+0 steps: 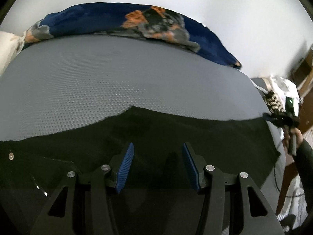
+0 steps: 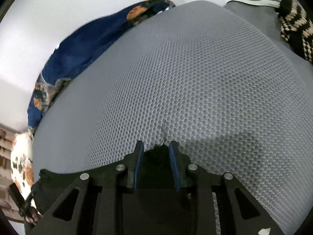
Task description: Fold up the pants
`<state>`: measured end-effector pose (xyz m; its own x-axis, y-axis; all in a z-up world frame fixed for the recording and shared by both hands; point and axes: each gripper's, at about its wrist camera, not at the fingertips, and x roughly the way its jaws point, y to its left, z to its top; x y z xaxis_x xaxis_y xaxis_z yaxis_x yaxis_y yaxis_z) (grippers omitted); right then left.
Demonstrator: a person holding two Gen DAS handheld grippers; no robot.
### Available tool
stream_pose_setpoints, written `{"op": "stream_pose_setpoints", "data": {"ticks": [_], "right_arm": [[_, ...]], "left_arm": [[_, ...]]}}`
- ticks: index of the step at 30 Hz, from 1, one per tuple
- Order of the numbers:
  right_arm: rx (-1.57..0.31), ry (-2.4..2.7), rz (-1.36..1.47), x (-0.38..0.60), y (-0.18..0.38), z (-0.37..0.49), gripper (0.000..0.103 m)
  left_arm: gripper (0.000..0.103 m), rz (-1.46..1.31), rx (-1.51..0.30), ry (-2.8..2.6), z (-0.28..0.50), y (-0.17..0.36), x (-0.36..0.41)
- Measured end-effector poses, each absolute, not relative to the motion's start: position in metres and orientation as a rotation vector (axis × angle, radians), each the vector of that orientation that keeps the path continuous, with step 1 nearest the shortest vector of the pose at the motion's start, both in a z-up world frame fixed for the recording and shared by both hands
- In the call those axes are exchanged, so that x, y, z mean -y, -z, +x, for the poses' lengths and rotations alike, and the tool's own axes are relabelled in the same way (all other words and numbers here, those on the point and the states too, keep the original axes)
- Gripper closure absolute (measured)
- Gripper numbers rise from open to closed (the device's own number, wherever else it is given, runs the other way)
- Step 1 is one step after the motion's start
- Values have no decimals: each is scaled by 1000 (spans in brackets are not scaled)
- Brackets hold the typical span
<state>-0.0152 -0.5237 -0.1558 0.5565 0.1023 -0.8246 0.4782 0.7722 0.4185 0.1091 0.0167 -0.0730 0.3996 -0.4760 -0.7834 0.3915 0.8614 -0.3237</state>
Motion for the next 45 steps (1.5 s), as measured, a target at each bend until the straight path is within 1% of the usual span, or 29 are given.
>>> {"op": "stream_pose_setpoints", "data": {"ticks": [1, 2, 4, 8, 10, 13, 16, 18, 20, 21, 22, 23, 28, 32, 38, 43, 45], "right_arm": [[-973, 246, 658, 521, 155, -15, 82], [-971, 256, 628, 518, 152, -15, 92], [-956, 267, 566, 510, 145, -16, 99], [-880, 343, 466, 496, 129, -25, 101], [-883, 371, 439, 494, 132, -24, 101], [-912, 401, 466, 499, 149, -19, 101], [-908, 413, 491, 505, 151, -22, 101], [-920, 411, 499, 505, 151, -19, 100], [-947, 409, 498, 506, 148, -19, 92], [-958, 418, 509, 507, 145, -19, 90], [-957, 418, 522, 506, 141, -21, 84], [-943, 416, 515, 502, 133, -22, 80], [-912, 320, 440, 468, 100, -11, 79], [-923, 111, 400, 410, 82, 22, 79], [-999, -250, 305, 291, 92, 82, 79], [-1053, -485, 228, 204, 102, 125, 79], [-1088, -571, 203, 171, 109, 141, 77]], "left_arm": [[51, -95, -1022, 543, 112, 75, -17], [50, -90, -1024, 534, 114, 77, -18], [51, -85, -1022, 525, 118, 79, -15], [50, -64, -1010, 507, 124, 82, -14], [51, -54, -996, 493, 126, 84, -16], [51, -25, -989, 432, 133, 93, -23], [51, -33, -993, 413, 139, 102, -33], [51, -20, -985, 411, 141, 102, -34], [51, -23, -986, 412, 143, 102, -35], [51, -20, -985, 415, 143, 101, -35], [51, -17, -985, 418, 143, 101, -35], [51, -20, -986, 416, 142, 100, -36], [51, -71, -968, 423, 131, 85, -53], [51, -38, -943, 404, 115, 73, -72], [51, -15, -954, 334, 97, 67, -114], [51, -25, -976, 322, 88, 75, -146], [51, -41, -984, 352, 85, 79, -153]]}}
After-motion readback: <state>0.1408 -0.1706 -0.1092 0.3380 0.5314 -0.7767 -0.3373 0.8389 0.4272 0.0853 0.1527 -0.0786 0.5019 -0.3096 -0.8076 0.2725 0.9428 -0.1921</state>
